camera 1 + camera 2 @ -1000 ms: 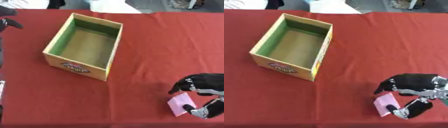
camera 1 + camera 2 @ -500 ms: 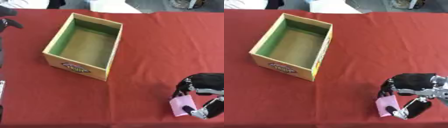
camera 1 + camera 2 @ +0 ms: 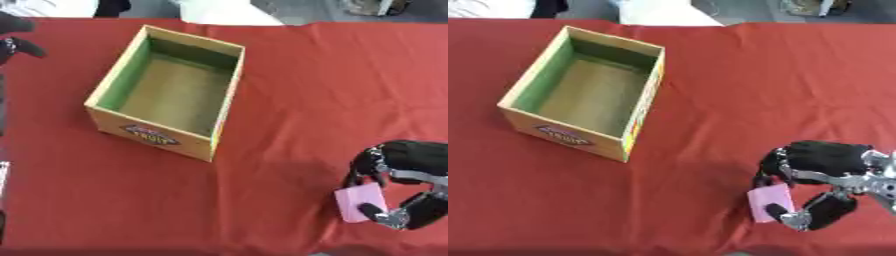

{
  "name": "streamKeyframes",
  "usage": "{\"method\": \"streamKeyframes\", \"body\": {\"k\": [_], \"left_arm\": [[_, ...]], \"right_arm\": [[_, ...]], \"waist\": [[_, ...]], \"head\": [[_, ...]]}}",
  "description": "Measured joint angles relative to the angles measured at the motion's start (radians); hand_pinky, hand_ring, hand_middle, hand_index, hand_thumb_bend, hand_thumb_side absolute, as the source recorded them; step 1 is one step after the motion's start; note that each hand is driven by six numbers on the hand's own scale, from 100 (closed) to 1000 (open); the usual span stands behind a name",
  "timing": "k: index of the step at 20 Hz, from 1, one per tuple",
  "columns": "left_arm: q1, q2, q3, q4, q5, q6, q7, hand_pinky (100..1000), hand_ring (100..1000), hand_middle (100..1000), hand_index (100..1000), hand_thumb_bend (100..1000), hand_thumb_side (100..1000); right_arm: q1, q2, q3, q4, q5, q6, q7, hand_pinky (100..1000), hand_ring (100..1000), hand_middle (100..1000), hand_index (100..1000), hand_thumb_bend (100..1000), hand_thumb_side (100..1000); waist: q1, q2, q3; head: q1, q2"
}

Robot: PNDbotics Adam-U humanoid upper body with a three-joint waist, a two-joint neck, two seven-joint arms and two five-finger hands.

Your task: Pick up objects on the table and place them in the box.

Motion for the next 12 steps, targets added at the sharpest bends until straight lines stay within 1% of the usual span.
{"method": "streamKeyframes", "body": {"k": [2, 6, 9, 12], "left_arm": [[0.000, 0.000, 0.000, 0.000, 0.000, 0.001, -0.001, 524, 678, 587, 761, 100, 746], [0.000, 0.000, 0.000, 0.000, 0.000, 0.003, -0.004, 525, 679, 588, 761, 100, 745], [0.000, 0.000, 0.000, 0.000, 0.000, 0.002, -0.006, 525, 679, 588, 761, 100, 744], [0.000, 0.000, 0.000, 0.000, 0.000, 0.003, -0.008, 525, 679, 588, 761, 100, 744]], "right_arm": [[0.000, 0.000, -0.007, 0.000, -0.032, 0.011, -0.012, 624, 345, 269, 526, 100, 224], [-0.010, -0.001, -0.028, -0.011, -0.101, 0.036, -0.023, 626, 344, 271, 532, 100, 214], [-0.063, -0.005, -0.045, -0.037, -0.147, 0.059, -0.016, 628, 341, 269, 533, 100, 203], [-0.141, -0.016, -0.058, -0.064, -0.201, 0.088, -0.004, 627, 343, 269, 529, 100, 188]], "waist": [[0.000, 0.000, -0.001], [0.000, 0.000, -0.005], [0.000, -0.002, -0.005], [-0.002, -0.005, -0.003]], "head": [[0.000, 0.000], [0.001, 0.000], [0.000, 0.000], [-0.001, 0.000]]}}
